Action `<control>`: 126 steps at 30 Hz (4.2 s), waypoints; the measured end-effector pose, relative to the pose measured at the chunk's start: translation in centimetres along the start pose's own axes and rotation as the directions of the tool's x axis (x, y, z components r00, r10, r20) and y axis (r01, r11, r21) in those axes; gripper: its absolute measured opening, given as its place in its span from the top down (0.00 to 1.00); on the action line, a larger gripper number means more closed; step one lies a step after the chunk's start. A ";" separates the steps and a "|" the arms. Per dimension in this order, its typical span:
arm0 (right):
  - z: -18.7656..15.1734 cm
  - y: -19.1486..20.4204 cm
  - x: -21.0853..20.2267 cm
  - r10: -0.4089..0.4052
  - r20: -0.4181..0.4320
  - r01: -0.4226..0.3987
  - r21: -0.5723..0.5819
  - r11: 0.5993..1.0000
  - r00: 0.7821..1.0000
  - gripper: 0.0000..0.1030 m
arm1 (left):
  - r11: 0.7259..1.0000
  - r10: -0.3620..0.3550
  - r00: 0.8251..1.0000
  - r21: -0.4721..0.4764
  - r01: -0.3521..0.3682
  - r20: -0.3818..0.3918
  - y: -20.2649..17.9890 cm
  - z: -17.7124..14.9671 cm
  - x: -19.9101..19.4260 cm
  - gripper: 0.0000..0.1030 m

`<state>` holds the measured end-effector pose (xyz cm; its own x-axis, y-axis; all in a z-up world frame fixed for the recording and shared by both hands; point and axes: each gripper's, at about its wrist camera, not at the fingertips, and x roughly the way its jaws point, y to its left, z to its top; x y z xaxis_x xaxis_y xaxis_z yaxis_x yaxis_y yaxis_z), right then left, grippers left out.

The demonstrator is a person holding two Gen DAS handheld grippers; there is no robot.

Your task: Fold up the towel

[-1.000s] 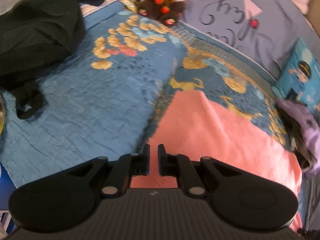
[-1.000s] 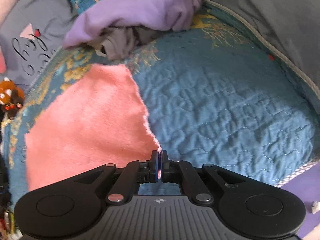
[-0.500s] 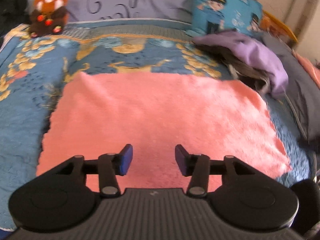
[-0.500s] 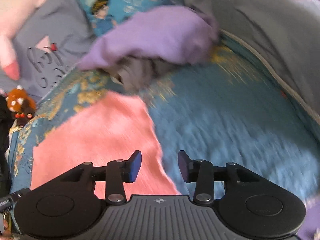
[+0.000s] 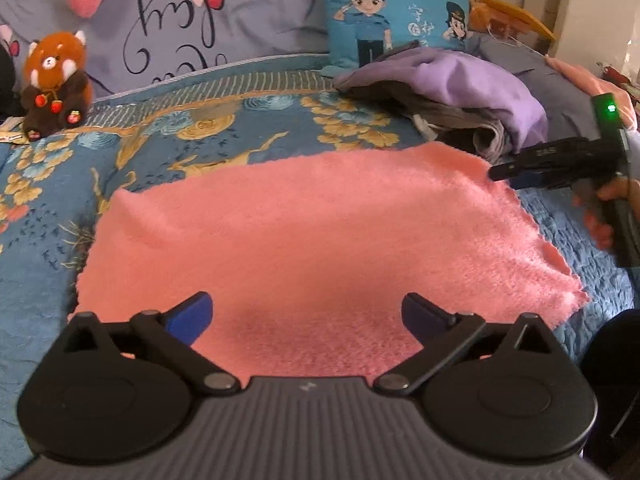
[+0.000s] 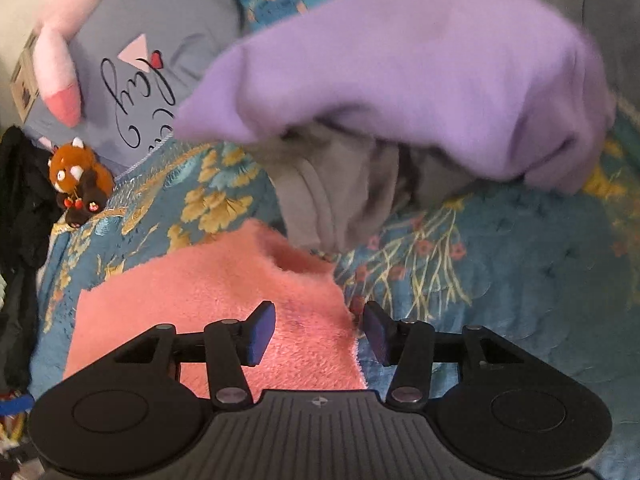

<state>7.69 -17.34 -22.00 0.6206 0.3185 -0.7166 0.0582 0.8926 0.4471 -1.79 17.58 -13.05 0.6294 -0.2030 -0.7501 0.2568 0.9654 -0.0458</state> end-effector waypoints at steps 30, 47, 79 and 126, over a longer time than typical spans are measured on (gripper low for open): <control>-3.8 5.5 0.3 -0.342 0.148 0.371 -0.452 0.811 0.928 0.92 | 1.000 -0.016 0.998 0.017 0.018 -0.064 -1.3 -0.7 2.1 0.01; 0.4 0.7 -0.6 0.010 0.082 -0.014 0.051 0.999 0.997 0.80 | 1.000 -0.019 0.996 0.013 0.020 -0.089 -1.0 -0.9 2.9 0.00; 4.9 4.2 -3.1 -0.236 0.284 0.262 -0.057 0.963 0.929 0.82 | 0.999 0.026 0.998 -0.035 -0.028 -0.050 1.5 -1.4 1.3 0.00; 1.1 -1.5 -12.8 -0.071 0.147 0.104 -0.227 0.968 0.987 0.68 | 0.815 0.009 0.999 0.579 0.011 -0.031 -32.0 -5.6 6.4 0.26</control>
<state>0.54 -23.08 -12.92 0.7228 0.2036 -0.6604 -0.0566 0.9698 0.2370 -10.11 -13.71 -20.04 0.6086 -0.1891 -0.7706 0.6408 0.6898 0.3369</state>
